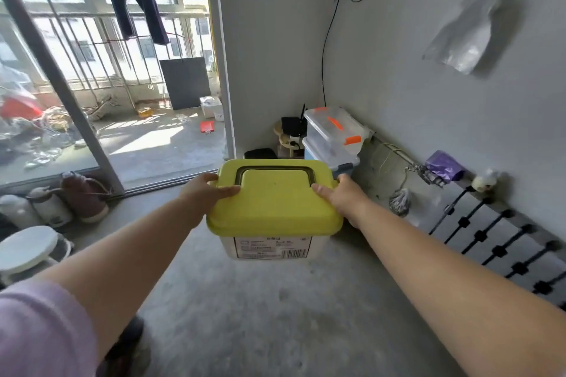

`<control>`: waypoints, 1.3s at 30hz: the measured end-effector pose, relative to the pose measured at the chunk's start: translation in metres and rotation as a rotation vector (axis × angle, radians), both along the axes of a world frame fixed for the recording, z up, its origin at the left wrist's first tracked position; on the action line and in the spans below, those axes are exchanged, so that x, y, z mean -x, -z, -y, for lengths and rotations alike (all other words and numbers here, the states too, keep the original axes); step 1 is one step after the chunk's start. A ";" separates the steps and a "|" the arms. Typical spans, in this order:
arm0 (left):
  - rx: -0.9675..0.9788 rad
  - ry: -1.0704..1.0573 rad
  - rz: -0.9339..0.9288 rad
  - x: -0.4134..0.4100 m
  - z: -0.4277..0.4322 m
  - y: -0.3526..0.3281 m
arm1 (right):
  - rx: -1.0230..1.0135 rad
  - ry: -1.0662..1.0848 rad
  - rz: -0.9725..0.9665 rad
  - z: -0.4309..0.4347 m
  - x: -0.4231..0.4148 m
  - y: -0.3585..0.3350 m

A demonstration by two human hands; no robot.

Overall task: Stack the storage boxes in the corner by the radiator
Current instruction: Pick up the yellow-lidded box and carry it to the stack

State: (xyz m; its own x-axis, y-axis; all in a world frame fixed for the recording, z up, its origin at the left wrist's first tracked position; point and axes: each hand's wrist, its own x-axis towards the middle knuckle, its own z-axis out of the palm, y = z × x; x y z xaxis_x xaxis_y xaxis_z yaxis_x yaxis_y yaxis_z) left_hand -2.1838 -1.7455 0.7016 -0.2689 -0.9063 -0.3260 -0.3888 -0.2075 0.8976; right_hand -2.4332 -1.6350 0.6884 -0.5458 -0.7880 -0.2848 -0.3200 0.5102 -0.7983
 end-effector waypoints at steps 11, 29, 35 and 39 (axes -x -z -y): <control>-0.027 0.084 -0.011 0.026 0.254 0.020 | -0.013 0.072 -0.009 0.239 0.026 0.026; -0.026 0.336 0.059 0.233 0.542 0.037 | 0.030 0.349 0.024 0.462 0.187 0.053; 0.000 0.355 0.010 0.358 0.600 0.028 | 0.052 0.412 0.014 0.506 0.300 0.039; 0.010 0.419 -0.008 0.441 0.634 0.035 | 0.057 0.496 0.005 0.523 0.364 0.029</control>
State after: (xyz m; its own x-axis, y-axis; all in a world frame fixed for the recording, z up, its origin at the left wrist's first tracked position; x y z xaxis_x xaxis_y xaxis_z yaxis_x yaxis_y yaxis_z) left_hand -2.6251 -2.3794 0.6668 -0.6179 -0.7209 -0.3139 -0.4307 -0.0237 0.9022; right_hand -2.7972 -2.1582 0.6595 -0.8577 -0.4479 -0.2523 -0.0458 0.5554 -0.8303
